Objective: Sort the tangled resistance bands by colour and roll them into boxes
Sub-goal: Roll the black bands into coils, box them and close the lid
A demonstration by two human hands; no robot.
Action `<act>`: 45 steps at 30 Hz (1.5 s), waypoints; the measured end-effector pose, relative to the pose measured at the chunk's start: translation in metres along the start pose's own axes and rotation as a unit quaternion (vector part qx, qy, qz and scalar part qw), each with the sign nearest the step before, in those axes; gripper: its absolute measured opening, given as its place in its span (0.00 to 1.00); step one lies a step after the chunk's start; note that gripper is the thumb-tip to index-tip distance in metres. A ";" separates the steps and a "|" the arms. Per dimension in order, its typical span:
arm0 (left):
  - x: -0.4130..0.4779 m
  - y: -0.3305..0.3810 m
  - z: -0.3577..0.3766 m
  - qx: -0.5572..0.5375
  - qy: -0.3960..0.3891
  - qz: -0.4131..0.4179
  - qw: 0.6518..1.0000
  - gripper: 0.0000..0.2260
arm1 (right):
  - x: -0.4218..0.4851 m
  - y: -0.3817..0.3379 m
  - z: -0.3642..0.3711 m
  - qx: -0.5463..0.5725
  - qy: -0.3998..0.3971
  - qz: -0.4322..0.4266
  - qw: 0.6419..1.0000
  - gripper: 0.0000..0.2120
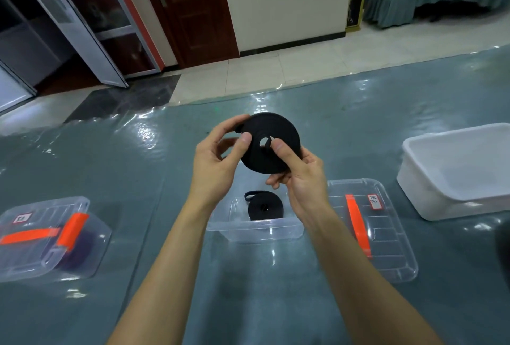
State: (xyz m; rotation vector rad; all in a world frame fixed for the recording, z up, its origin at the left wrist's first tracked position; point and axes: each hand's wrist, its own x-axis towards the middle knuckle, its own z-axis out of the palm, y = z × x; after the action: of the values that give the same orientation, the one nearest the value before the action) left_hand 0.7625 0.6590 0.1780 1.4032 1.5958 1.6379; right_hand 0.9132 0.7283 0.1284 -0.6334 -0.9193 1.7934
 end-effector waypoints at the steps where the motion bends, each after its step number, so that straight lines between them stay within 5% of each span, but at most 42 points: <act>1: 0.000 -0.004 -0.002 0.007 -0.018 -0.014 1.000 0.17 | 0.002 0.004 -0.001 -0.002 0.008 0.007 1.000 0.13; 6: 0.007 -0.031 -0.018 0.009 -0.020 -0.090 0.996 0.22 | 0.013 0.025 -0.006 -0.041 -0.015 0.094 0.995 0.18; 9: 0.011 -0.051 -0.027 -0.019 -0.016 -0.145 0.989 0.21 | 0.024 0.029 -0.022 -0.217 -0.079 0.093 0.969 0.43; 11: 0.013 -0.064 -0.028 -0.006 -0.027 -0.175 0.984 0.20 | 0.031 0.032 -0.031 -0.470 -0.103 -0.002 0.876 0.52; 13: 0.015 -0.078 -0.026 0.007 -0.051 -0.208 0.977 0.19 | 0.037 0.039 -0.034 -0.616 -0.129 -0.076 0.773 0.44; 18: 0.019 -0.121 -0.015 0.070 -0.117 -0.274 0.952 0.18 | 0.051 0.064 -0.036 -0.675 -0.114 0.041 0.727 0.39; 23: 0.016 -0.165 -0.001 0.241 -0.192 -0.267 0.913 0.22 | 0.060 0.091 -0.035 -0.762 -0.105 0.102 0.631 0.41; 30: 0.017 -0.209 0.008 0.306 -0.210 -0.320 0.872 0.20 | 0.078 0.122 -0.032 -0.782 -0.117 0.188 0.583 0.43; 37: 0.024 -0.227 0.010 0.329 -0.175 -0.320 0.871 0.16 | 0.089 0.143 -0.033 -0.781 -0.119 0.228 0.570 0.50; 42: 0.027 -0.233 0.014 0.342 -0.174 -0.340 0.859 0.17 | 0.096 0.144 -0.037 -0.783 -0.188 0.275 0.526 0.55; 45: 0.028 -0.232 0.015 0.370 -0.180 -0.333 0.849 0.19 | 0.096 0.137 -0.037 -0.771 -0.201 0.281 0.534 0.53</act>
State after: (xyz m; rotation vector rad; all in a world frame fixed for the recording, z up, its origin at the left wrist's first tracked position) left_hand 0.6904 0.7421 -0.0287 1.1398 2.2229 0.3248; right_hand 0.8325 0.7967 -0.0062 -1.7555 -2.9392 1.0819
